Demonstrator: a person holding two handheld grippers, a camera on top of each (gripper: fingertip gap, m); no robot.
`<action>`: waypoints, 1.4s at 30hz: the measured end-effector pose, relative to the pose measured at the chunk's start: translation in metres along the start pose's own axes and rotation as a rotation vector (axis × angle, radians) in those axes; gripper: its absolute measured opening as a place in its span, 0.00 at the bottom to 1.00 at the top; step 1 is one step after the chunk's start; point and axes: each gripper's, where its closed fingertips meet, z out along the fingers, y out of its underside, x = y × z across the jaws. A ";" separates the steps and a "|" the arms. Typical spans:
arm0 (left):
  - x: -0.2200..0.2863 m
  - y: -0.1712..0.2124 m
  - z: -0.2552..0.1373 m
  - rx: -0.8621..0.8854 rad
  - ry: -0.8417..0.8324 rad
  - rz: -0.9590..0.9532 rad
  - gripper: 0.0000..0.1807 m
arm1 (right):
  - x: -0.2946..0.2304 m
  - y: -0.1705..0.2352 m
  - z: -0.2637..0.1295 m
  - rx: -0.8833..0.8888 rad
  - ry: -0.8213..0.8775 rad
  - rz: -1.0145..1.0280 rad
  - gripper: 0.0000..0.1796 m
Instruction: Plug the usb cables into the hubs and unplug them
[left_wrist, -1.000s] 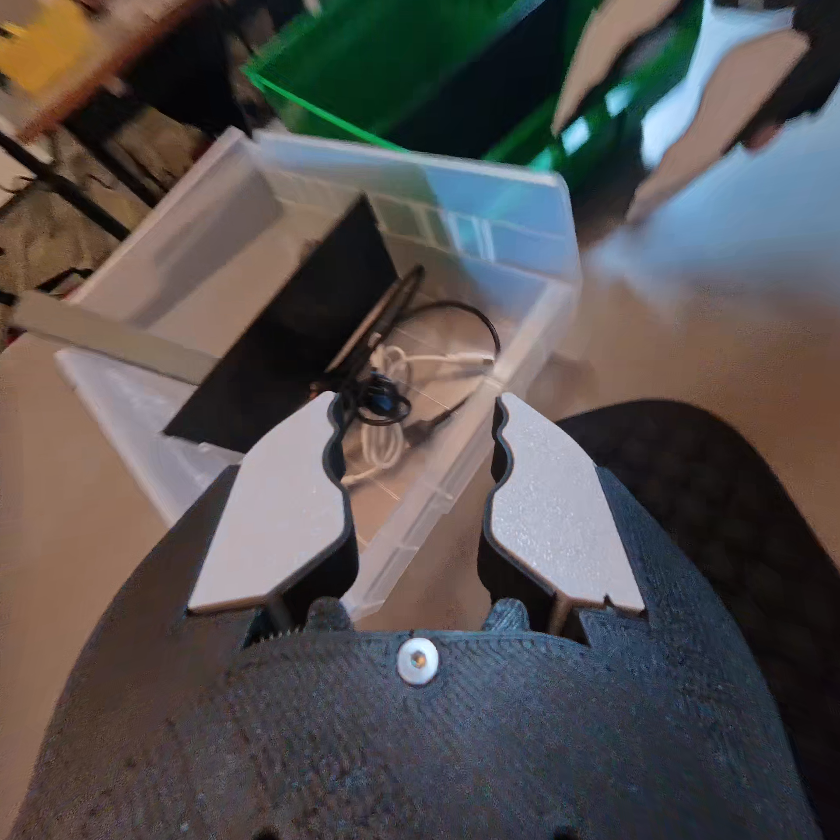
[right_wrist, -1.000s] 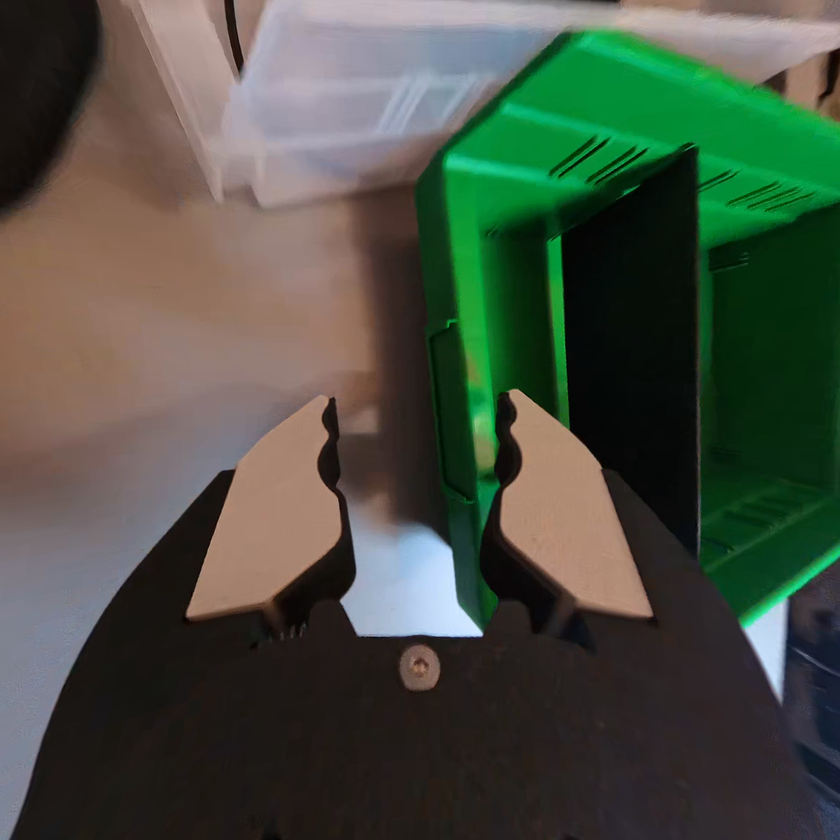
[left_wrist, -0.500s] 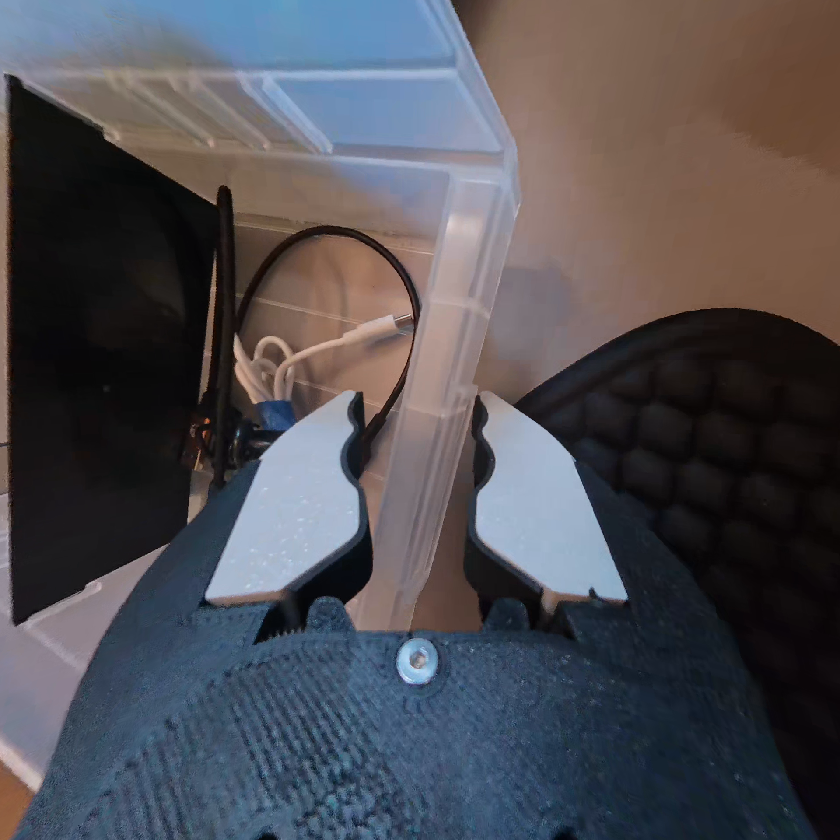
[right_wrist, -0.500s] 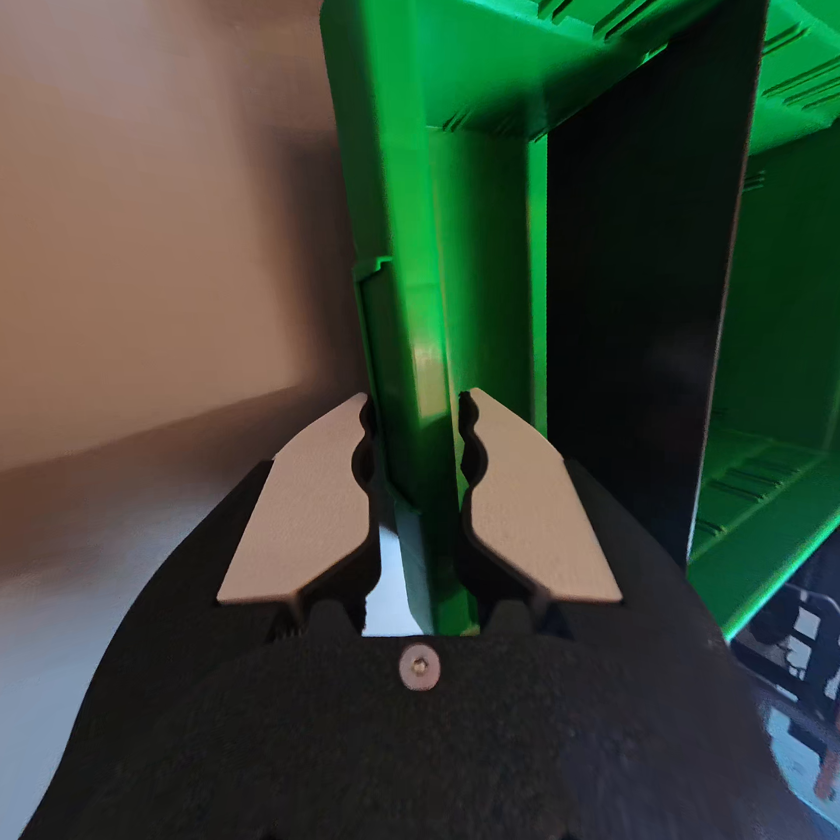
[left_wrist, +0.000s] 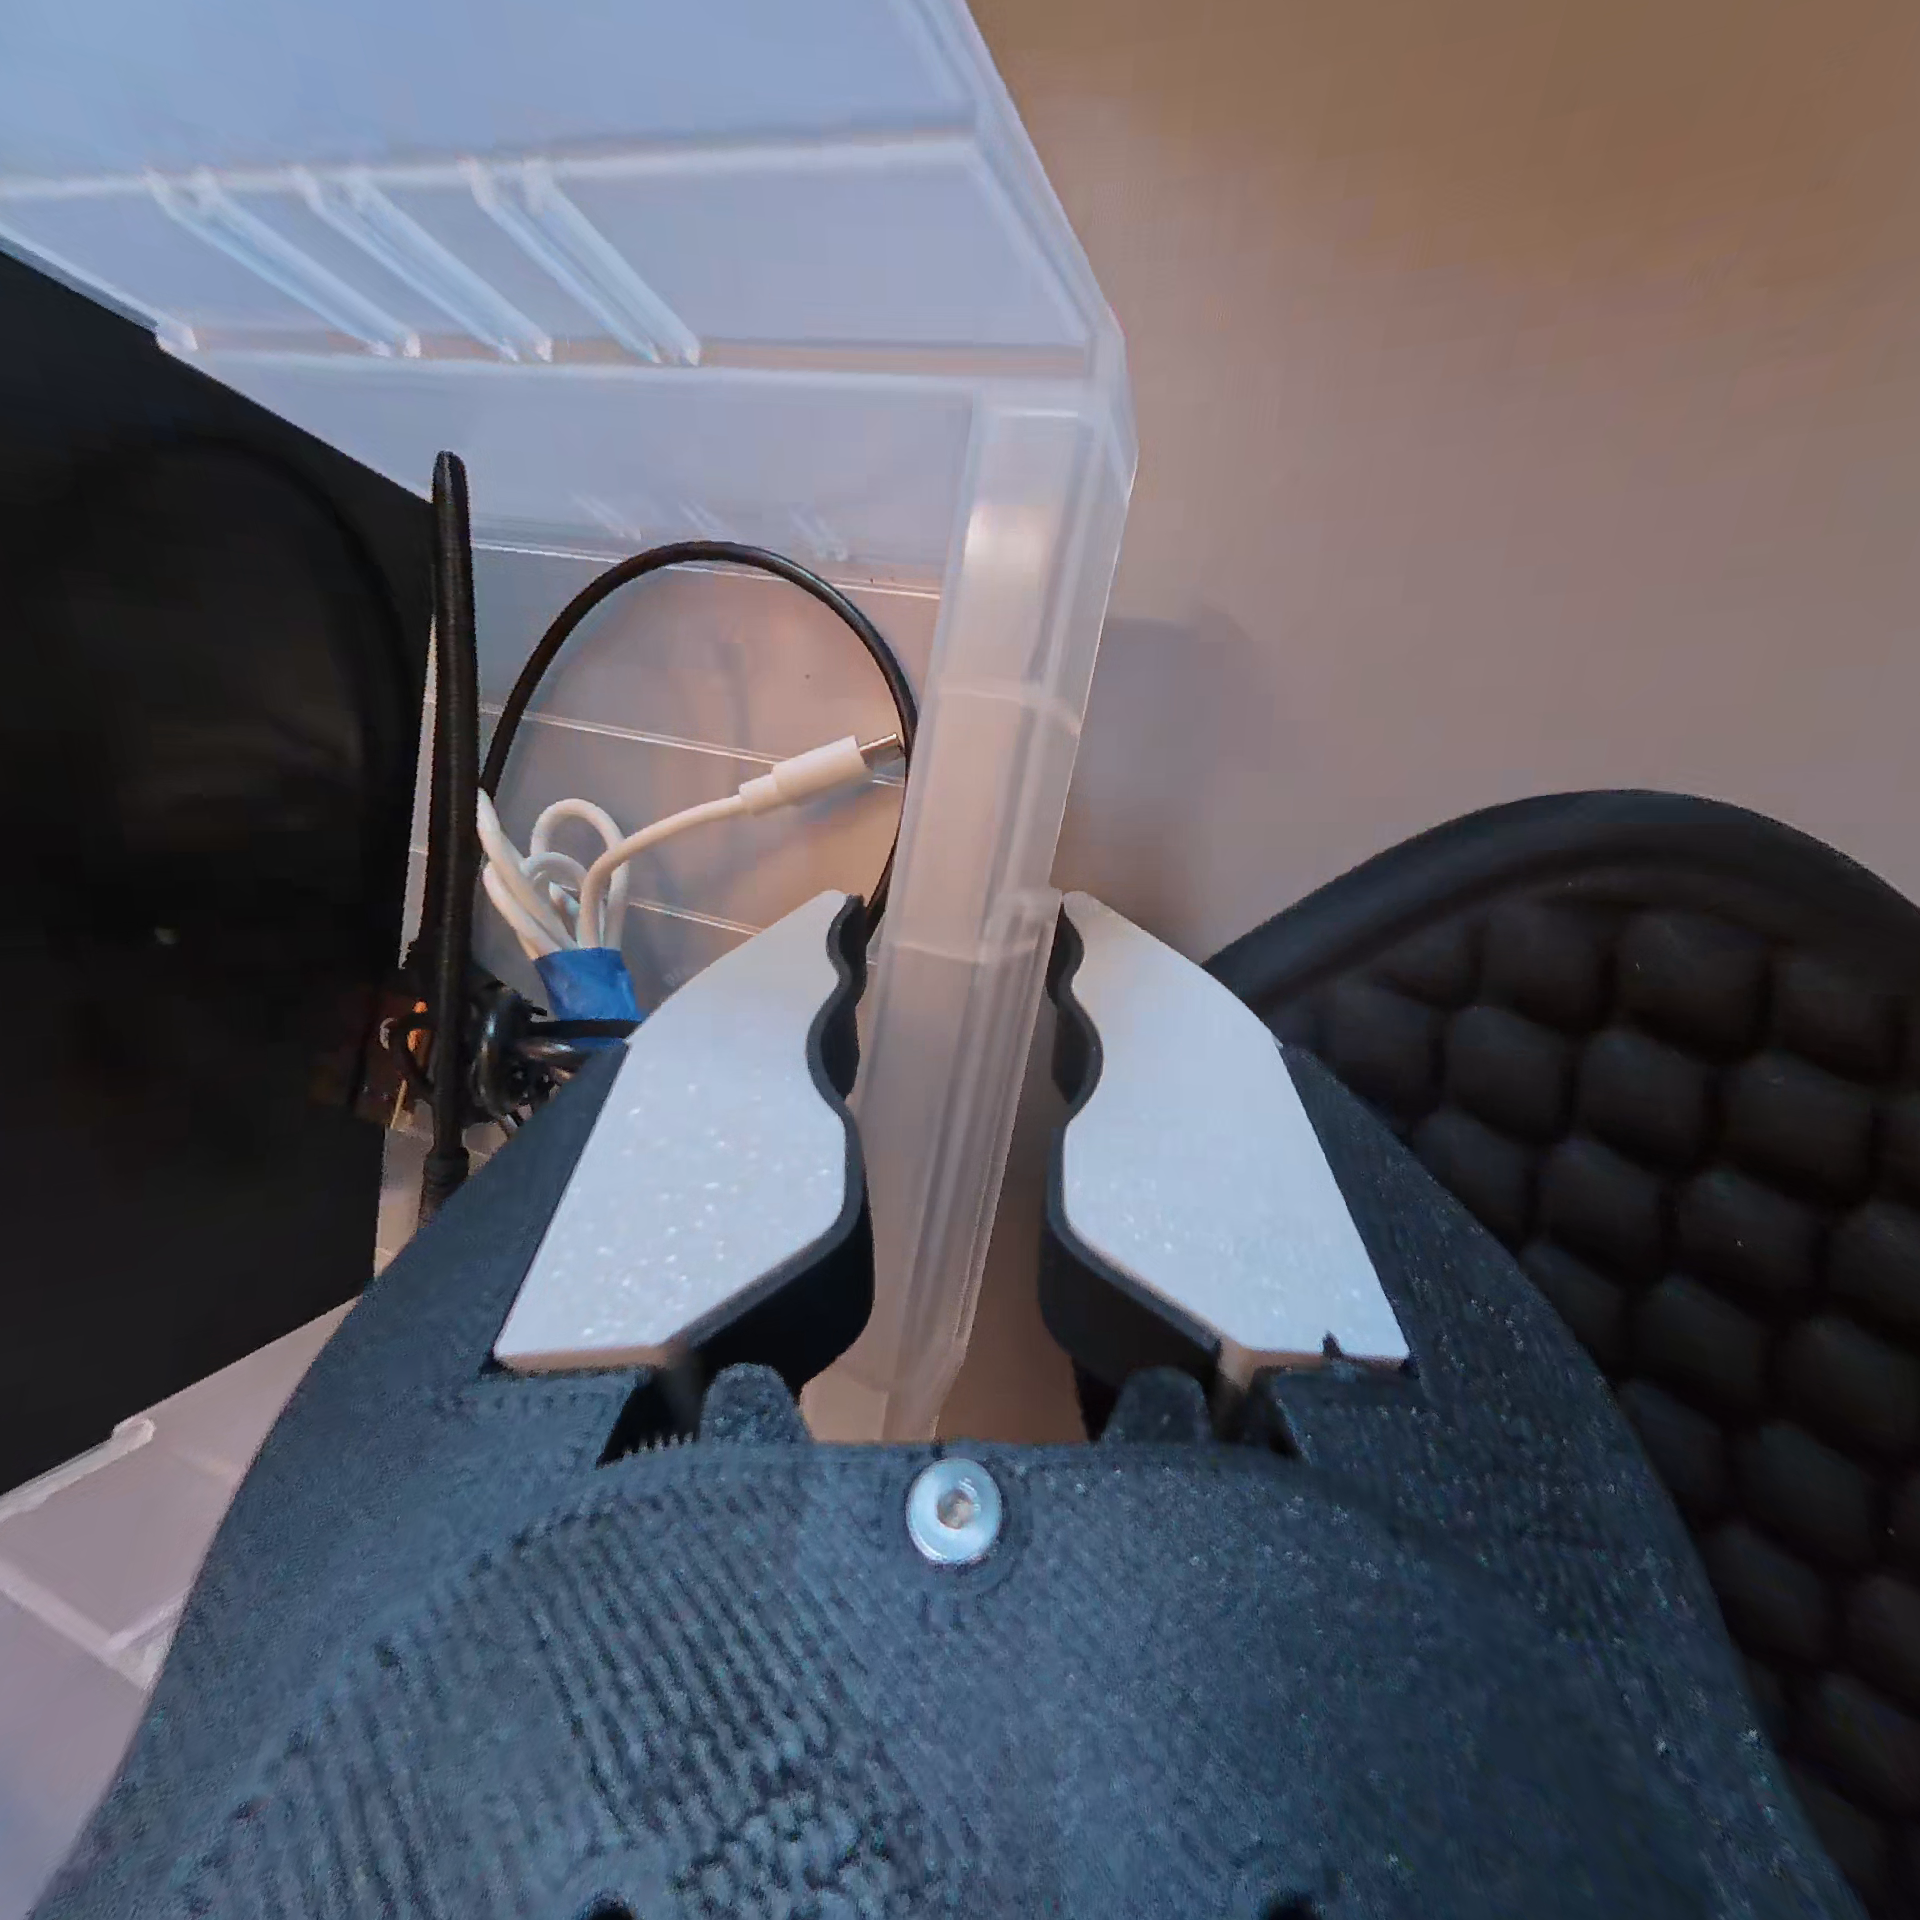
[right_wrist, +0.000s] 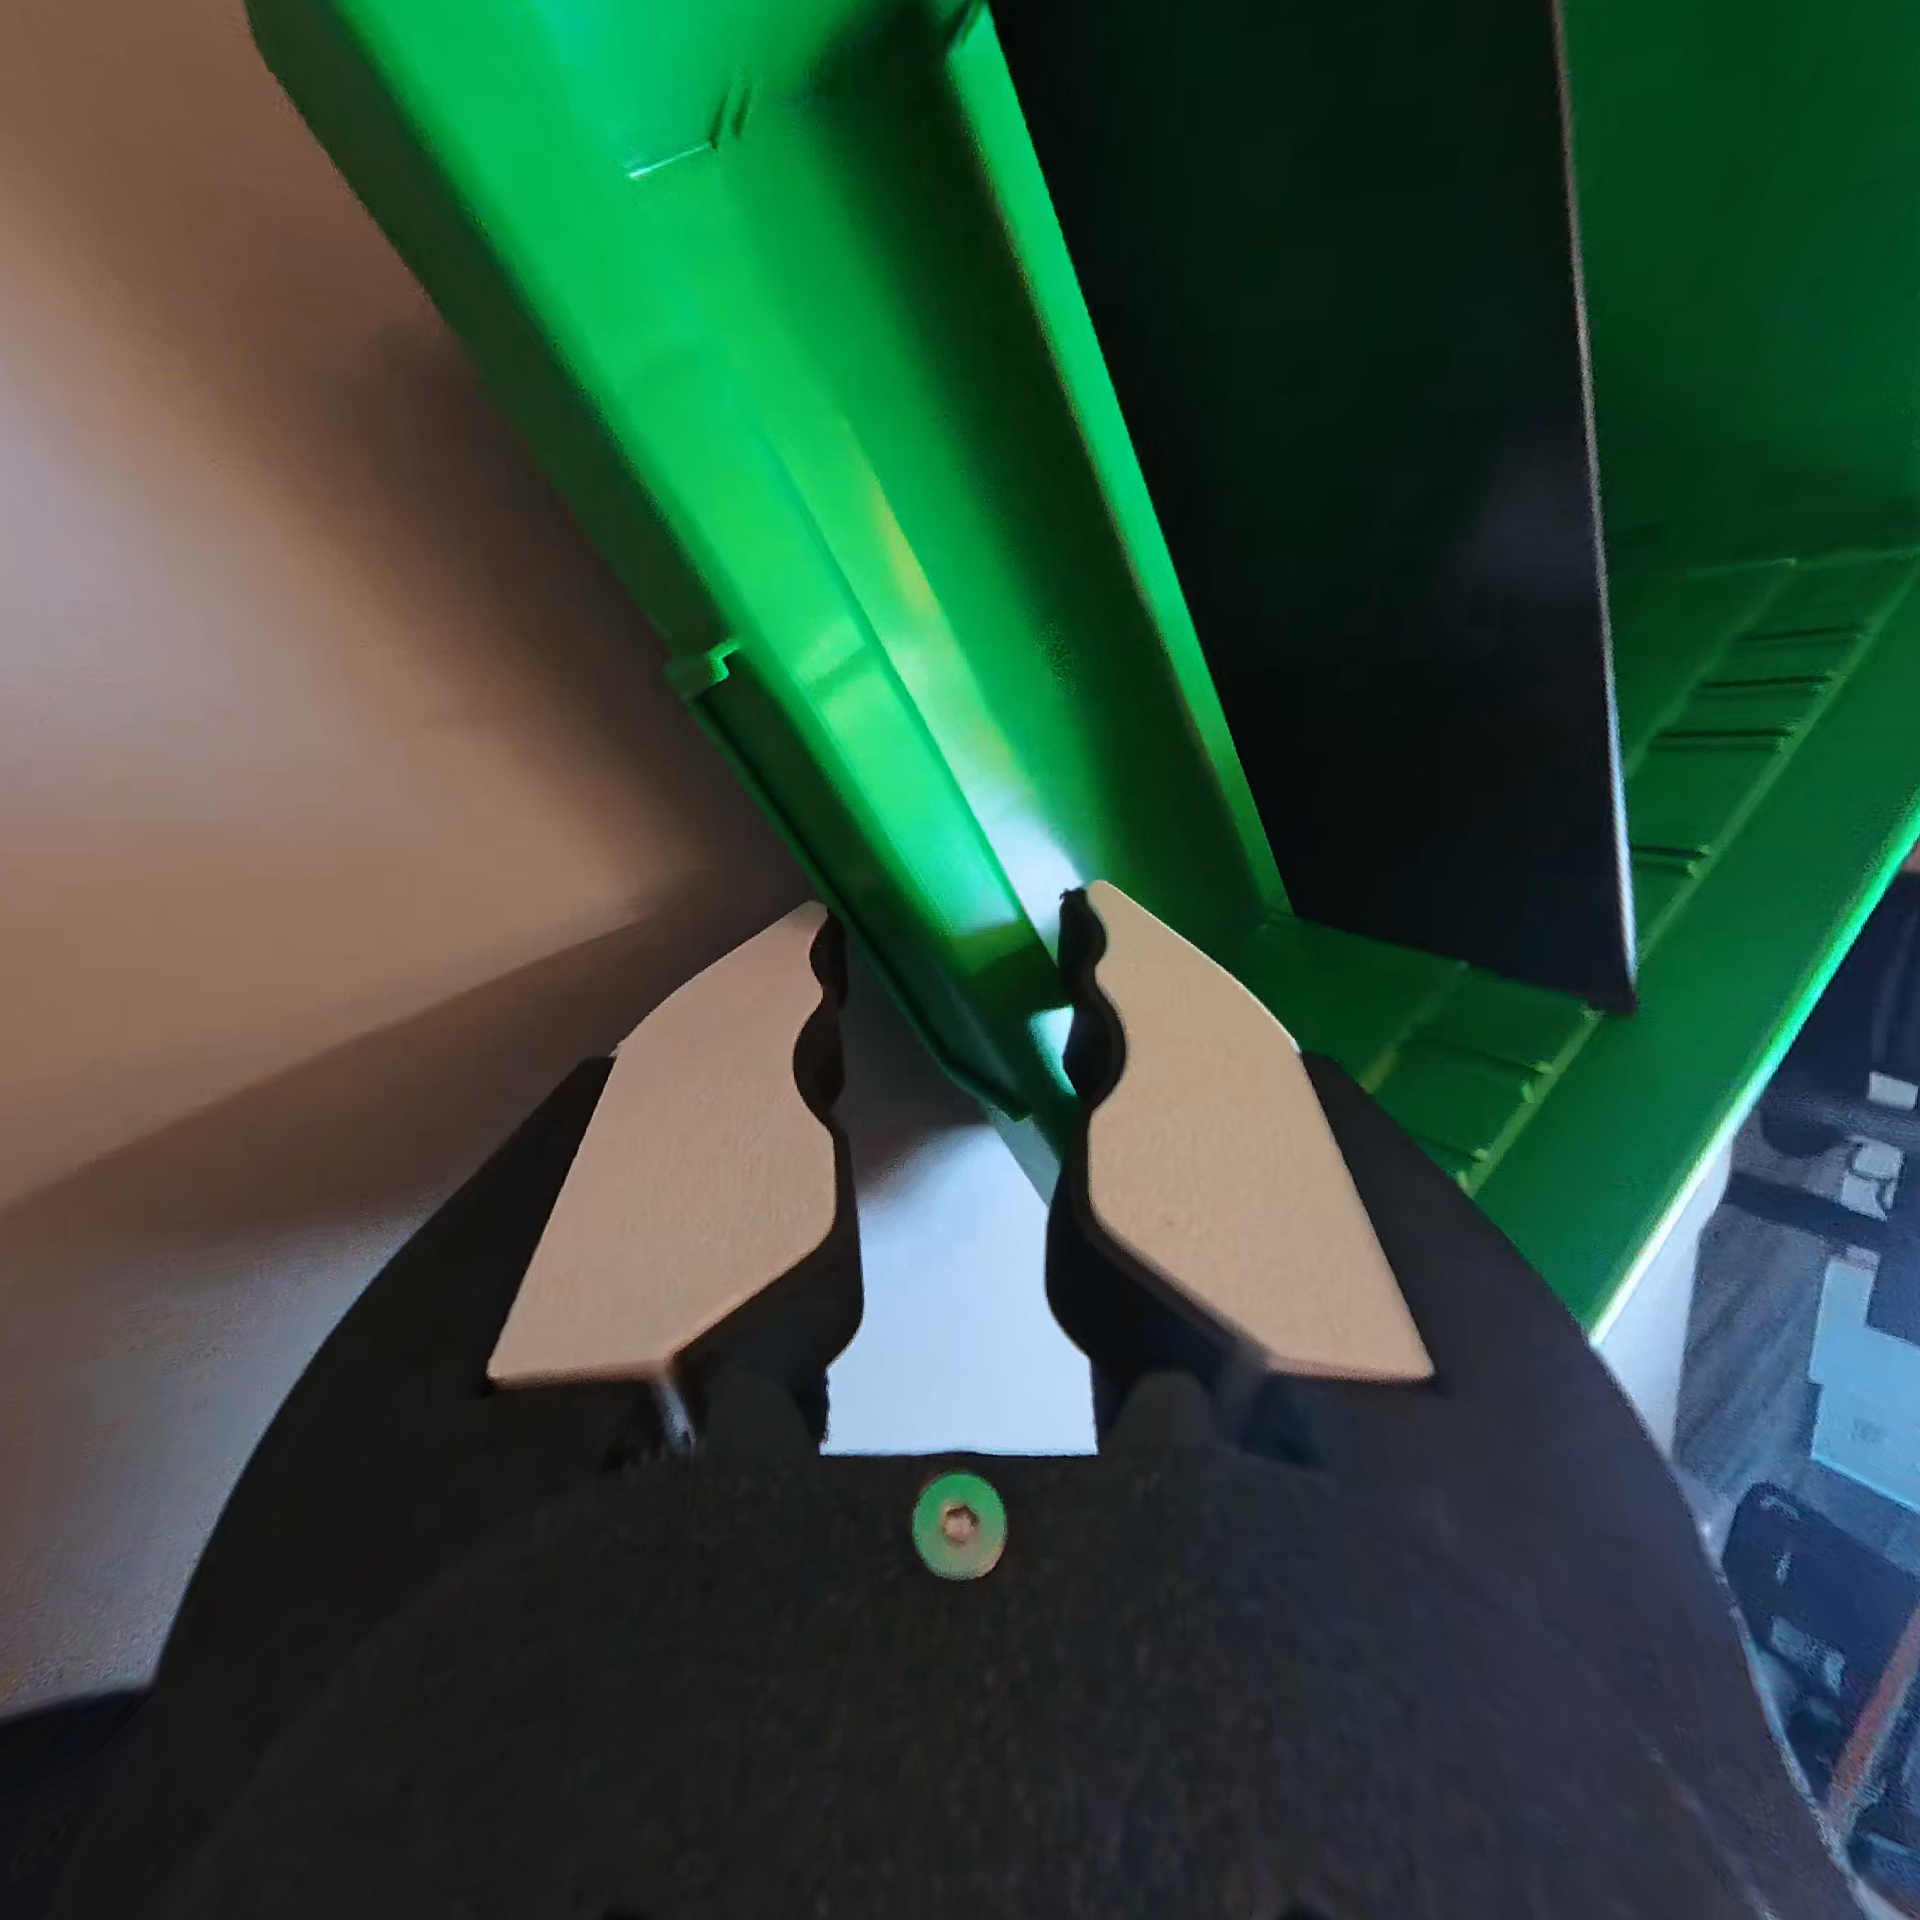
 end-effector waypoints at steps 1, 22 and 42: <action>0.000 -0.001 0.001 0.000 0.001 0.000 0.19 | 0.000 0.008 -0.003 -0.009 0.006 0.014 0.22; -0.026 -0.037 0.028 -0.032 -0.078 -0.108 0.18 | 0.062 0.101 0.001 -0.214 0.231 0.350 0.22; -0.079 -0.046 0.049 -0.049 -0.158 -0.117 0.18 | 0.101 0.104 0.012 -0.048 0.288 0.455 0.23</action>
